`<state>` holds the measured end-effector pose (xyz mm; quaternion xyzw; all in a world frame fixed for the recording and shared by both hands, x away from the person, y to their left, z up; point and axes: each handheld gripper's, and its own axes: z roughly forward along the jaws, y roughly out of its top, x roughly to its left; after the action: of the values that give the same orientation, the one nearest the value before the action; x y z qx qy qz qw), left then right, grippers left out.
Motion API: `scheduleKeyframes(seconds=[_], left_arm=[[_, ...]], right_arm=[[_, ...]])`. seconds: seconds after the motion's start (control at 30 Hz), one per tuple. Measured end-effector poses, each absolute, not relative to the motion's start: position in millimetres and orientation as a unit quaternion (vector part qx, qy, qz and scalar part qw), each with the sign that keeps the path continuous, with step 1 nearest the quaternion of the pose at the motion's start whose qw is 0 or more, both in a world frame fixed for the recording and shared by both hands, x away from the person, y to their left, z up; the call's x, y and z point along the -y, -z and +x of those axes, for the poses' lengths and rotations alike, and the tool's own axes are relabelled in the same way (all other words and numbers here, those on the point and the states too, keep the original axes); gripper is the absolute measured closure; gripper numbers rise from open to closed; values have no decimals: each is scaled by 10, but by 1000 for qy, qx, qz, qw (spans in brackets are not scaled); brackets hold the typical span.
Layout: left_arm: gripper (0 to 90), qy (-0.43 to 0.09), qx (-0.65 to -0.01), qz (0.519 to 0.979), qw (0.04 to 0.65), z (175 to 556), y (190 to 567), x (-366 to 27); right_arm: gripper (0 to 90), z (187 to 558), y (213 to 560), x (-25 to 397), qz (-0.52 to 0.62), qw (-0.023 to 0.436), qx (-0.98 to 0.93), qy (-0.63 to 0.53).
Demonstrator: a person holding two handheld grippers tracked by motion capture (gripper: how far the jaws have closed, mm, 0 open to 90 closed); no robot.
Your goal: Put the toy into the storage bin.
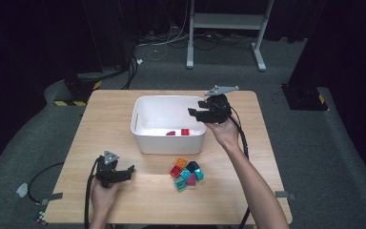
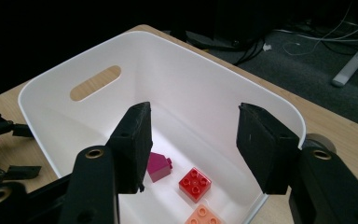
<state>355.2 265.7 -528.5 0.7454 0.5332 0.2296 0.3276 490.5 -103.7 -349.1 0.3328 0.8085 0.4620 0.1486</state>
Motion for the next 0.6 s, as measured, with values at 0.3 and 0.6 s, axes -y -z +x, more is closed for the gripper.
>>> scheduleKeyframes(seconds=[0.3, 0.6], left_arm=[[147, -230, -533, 745, 328, 3552, 5285, -2657], [147, -230, -534, 744, 329, 3553, 5286, -2654]], right_arm=[[460, 4809, 3475, 1120, 329, 147, -803, -474], [466, 4620, 3464, 1210, 317, 146, -802, -484]])
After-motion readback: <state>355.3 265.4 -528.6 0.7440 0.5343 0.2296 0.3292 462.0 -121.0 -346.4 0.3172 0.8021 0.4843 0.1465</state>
